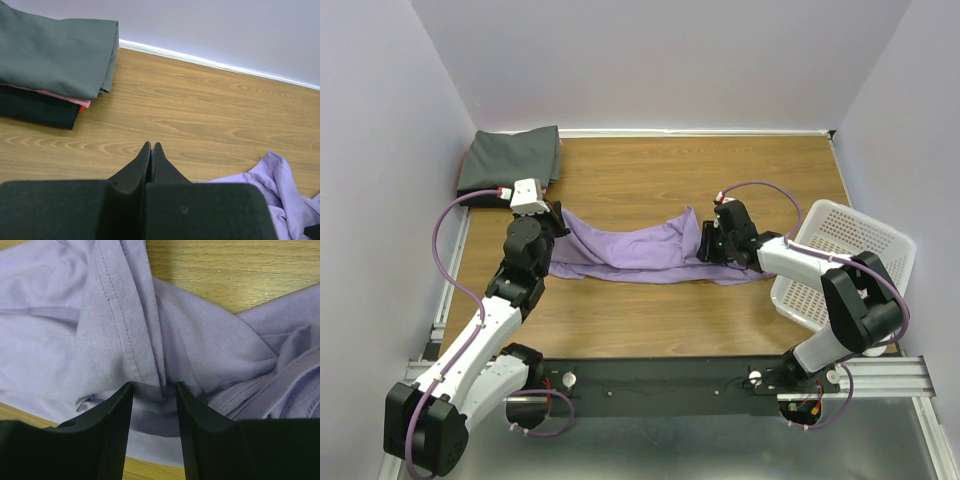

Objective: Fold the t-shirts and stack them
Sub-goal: Flatten the tshirt out

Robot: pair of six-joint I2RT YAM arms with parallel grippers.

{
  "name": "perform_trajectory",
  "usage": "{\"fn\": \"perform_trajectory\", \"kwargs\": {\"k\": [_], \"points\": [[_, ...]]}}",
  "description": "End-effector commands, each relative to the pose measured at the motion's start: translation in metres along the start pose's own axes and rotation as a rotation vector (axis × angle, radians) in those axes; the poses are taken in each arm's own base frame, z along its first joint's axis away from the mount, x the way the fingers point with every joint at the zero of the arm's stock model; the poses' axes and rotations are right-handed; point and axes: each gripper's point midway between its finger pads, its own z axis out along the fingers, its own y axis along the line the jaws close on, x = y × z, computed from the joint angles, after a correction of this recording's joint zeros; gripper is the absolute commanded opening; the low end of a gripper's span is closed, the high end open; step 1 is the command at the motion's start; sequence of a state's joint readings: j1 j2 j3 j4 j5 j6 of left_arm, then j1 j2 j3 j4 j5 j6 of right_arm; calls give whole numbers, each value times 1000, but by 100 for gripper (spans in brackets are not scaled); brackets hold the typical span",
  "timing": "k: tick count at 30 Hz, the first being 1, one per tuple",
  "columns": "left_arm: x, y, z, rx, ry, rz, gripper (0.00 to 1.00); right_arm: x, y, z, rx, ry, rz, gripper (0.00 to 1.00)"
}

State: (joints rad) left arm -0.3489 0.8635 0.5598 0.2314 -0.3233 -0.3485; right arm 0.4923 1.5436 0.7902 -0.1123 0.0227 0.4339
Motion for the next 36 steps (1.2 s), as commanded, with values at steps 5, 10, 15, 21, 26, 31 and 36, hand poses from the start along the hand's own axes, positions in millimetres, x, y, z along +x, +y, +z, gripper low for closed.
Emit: {"fn": "perform_trajectory", "kwargs": {"k": [5,10,15,21,26,31,36], "points": [[-6,-4,-2,24,-29,-19,0,-21,4,-12,22,-73,22,50],[-6,-3,-2,22,-28,-17,0,-25,2,-11,41,-88,30,50],[-7,-3,-3,24,-32,-18,0,-14,1,-5,30,-50,22,43],[-10,-2,-5,20,-40,-20,0,-14,4,-6,13,-50,16,27],[-10,0,-5,12,-41,-17,0,-23,8,-5,6,-68,6,8],[-11,6,-6,-19,-49,-16,0,-41,8,-7,24,-113,-5,2],[-12,11,-7,-45,-49,-8,0,-81,11,-25,51,-227,-22,2]]}}
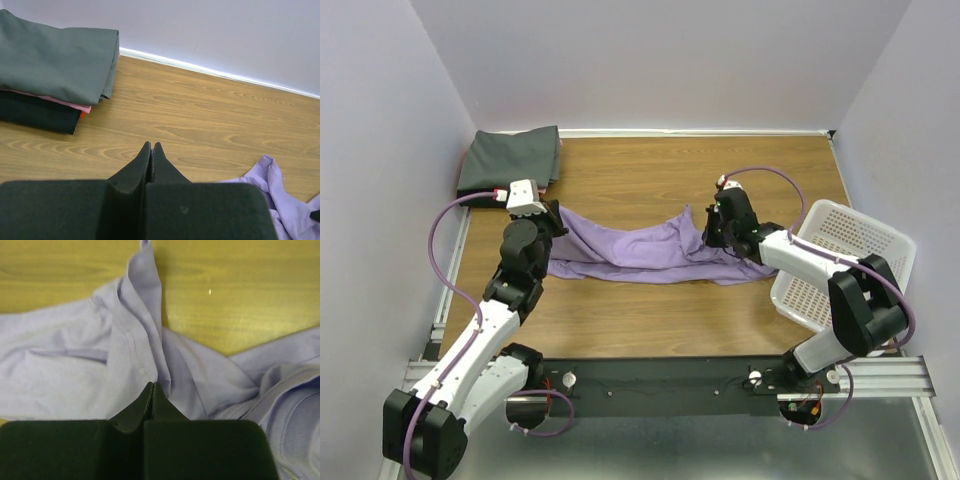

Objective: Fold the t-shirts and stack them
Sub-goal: Flatten the tshirt out

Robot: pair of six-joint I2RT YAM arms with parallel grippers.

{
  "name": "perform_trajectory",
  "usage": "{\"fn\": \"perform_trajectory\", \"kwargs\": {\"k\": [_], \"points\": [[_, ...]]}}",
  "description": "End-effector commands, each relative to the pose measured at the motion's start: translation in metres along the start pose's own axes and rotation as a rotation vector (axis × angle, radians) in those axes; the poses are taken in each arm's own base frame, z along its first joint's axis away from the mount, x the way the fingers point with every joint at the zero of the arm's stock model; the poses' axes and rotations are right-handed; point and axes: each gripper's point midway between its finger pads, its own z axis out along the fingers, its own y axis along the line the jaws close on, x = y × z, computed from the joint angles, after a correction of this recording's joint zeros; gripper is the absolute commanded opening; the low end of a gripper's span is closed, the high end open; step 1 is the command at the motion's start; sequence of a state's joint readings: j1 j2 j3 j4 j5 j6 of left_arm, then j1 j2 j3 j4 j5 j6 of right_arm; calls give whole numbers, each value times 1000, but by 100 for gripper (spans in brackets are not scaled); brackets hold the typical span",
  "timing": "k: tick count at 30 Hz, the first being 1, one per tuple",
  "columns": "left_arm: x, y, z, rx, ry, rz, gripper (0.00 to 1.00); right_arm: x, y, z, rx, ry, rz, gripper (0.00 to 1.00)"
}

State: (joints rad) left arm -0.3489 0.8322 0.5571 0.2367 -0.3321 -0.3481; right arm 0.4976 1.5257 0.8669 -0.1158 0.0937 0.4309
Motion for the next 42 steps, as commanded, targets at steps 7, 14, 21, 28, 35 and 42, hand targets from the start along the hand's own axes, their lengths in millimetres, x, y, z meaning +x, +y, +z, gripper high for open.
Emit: {"fn": "perform_trajectory", "kwargs": {"k": [7,14,21,28,35,42], "points": [[-6,17,-6,-82,-27,8,0,-88,6,-35,15,-238,-26,1],[-4,16,-5,-76,-19,6,0,-61,-13,-14,64,-161,-12,1],[-1,11,-3,-51,-10,2,0,-35,-37,6,137,-91,28,15],[0,11,-3,-48,-11,0,0,-25,-47,15,145,-54,50,58],[1,10,-1,-44,-8,3,0,-6,-43,29,88,22,65,64],[2,9,-1,-40,-6,2,0,9,-34,24,19,65,75,64]]}}
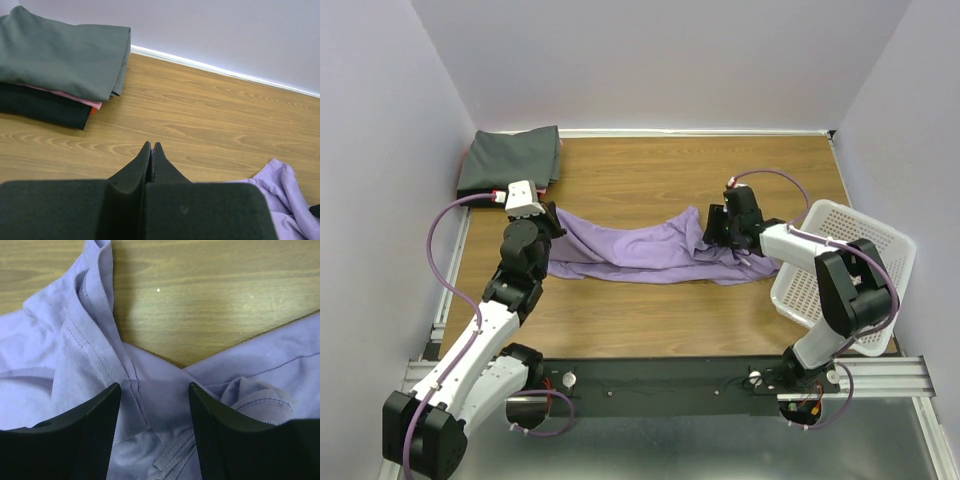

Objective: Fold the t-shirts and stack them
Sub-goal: Flatten the tshirt out

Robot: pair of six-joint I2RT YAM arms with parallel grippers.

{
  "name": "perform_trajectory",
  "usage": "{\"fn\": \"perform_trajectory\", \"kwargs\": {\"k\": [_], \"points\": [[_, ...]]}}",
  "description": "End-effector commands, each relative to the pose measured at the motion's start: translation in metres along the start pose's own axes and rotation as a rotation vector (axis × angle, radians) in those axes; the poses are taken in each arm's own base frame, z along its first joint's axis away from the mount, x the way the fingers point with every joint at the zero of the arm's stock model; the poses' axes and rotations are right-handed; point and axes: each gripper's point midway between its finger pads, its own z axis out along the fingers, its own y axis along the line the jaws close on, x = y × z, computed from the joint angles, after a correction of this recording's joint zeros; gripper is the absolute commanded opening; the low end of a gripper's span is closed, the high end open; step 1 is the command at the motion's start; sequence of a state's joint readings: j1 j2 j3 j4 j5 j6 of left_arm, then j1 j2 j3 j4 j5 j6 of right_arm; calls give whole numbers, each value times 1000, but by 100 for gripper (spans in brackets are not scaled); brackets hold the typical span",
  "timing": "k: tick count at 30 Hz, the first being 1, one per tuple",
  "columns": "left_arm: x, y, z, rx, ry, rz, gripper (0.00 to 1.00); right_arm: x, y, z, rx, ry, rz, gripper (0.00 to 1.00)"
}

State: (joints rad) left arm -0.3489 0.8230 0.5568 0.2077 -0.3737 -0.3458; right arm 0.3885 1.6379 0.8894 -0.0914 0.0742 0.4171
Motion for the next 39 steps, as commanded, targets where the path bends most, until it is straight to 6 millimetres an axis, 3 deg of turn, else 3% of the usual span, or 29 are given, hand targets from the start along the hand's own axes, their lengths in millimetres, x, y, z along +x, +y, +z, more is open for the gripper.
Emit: {"fn": "perform_trajectory", "kwargs": {"k": [1,7,14,22,35,38,39], "points": [[0,0,1,6,-12,-8,0,7,8,-8,-64,15,18,64],[3,-3,4,17,-2,-8,0,3,15,-26,-113,-13,22,63],[3,-4,4,22,-2,-9,0,-4,8,-34,-80,-58,31,62],[5,-6,5,32,2,-8,0,14,18,-29,-129,6,26,56],[5,-8,6,41,2,-9,0,26,26,-22,-154,53,11,50],[4,-8,5,44,0,-10,0,26,26,-20,-149,56,7,47],[4,-8,5,42,0,-11,0,27,25,-20,-147,57,9,40]]}}
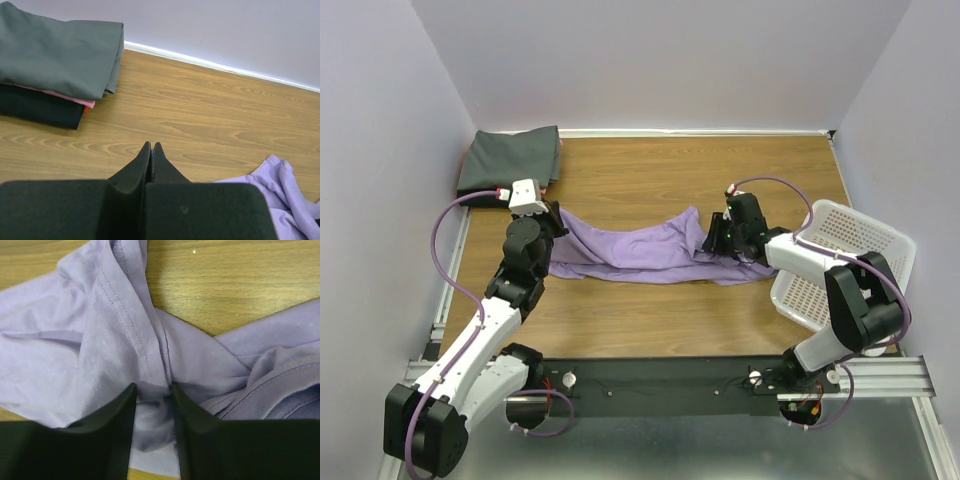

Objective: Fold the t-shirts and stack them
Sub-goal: Flatten the tshirt out

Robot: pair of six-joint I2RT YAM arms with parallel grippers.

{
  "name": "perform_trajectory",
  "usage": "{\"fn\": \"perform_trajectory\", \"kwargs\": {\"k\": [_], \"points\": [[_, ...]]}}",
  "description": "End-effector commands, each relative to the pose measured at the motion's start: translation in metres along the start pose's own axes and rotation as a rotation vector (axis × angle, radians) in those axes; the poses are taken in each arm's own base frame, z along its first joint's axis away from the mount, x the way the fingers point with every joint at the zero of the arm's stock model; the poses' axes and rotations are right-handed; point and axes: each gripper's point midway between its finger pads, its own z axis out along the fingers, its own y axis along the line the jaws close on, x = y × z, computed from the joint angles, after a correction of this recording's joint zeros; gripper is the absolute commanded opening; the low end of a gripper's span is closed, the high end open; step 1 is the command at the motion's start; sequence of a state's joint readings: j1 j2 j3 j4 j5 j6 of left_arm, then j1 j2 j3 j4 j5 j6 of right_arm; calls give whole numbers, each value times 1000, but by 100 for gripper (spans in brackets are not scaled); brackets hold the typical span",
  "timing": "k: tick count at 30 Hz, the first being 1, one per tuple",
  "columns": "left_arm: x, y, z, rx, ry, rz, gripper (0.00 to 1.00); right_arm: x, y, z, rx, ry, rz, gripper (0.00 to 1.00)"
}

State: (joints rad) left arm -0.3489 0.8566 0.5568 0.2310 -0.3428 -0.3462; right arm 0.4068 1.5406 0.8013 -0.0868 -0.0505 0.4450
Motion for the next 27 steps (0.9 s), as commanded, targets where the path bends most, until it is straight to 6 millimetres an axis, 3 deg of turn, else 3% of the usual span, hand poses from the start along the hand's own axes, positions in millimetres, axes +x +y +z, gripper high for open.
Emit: {"fn": "perform_trajectory", "kwargs": {"k": [1,3,5,10,15,17,22,27], "points": [[-3,-2,0,16,-19,-13,0,3,4,4,-14,11,-5,37],[-3,-2,0,16,-19,-12,0,1,5,3,-16,7,-6,23],[-3,-2,0,13,-20,-12,0,-3,6,1,-17,-6,-7,17],[-6,1,0,-2,-28,-10,0,-21,11,-10,-21,-60,-19,15],[-8,8,1,-45,-35,2,0,-69,17,-39,12,-202,-39,4],[-11,18,1,-100,-48,8,0,-90,8,-53,89,-274,-45,2],[-10,30,7,-178,-37,29,0,-120,-6,-65,182,-344,-61,2],[-18,41,27,-224,-41,51,0,-181,-23,-82,278,-446,-66,2]]}}
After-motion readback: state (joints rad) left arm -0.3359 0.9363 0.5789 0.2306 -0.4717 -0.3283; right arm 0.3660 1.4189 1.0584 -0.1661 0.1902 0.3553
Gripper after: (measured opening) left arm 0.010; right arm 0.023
